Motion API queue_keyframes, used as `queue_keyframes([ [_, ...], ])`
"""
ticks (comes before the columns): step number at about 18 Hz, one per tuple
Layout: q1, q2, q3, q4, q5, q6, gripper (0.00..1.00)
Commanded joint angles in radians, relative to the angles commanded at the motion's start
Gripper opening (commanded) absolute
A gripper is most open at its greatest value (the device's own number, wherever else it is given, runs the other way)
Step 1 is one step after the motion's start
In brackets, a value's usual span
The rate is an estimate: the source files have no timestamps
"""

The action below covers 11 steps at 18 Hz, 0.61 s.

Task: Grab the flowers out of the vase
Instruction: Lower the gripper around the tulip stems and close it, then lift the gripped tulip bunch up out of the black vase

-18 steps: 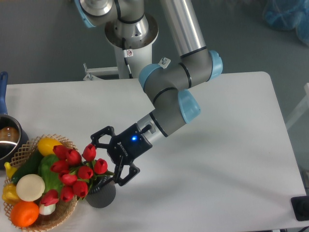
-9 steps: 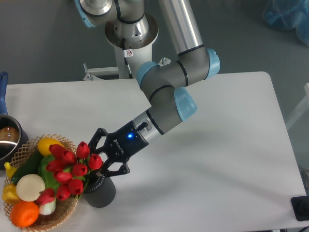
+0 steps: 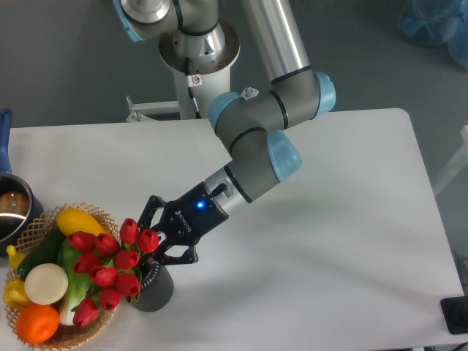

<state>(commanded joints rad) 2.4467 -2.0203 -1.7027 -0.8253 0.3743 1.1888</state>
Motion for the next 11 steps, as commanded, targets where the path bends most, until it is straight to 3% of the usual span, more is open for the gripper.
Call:
queue_keyframes([
  [11,0.031,0.057,-0.018,-0.002,-0.086,-0.008,0.25],
])
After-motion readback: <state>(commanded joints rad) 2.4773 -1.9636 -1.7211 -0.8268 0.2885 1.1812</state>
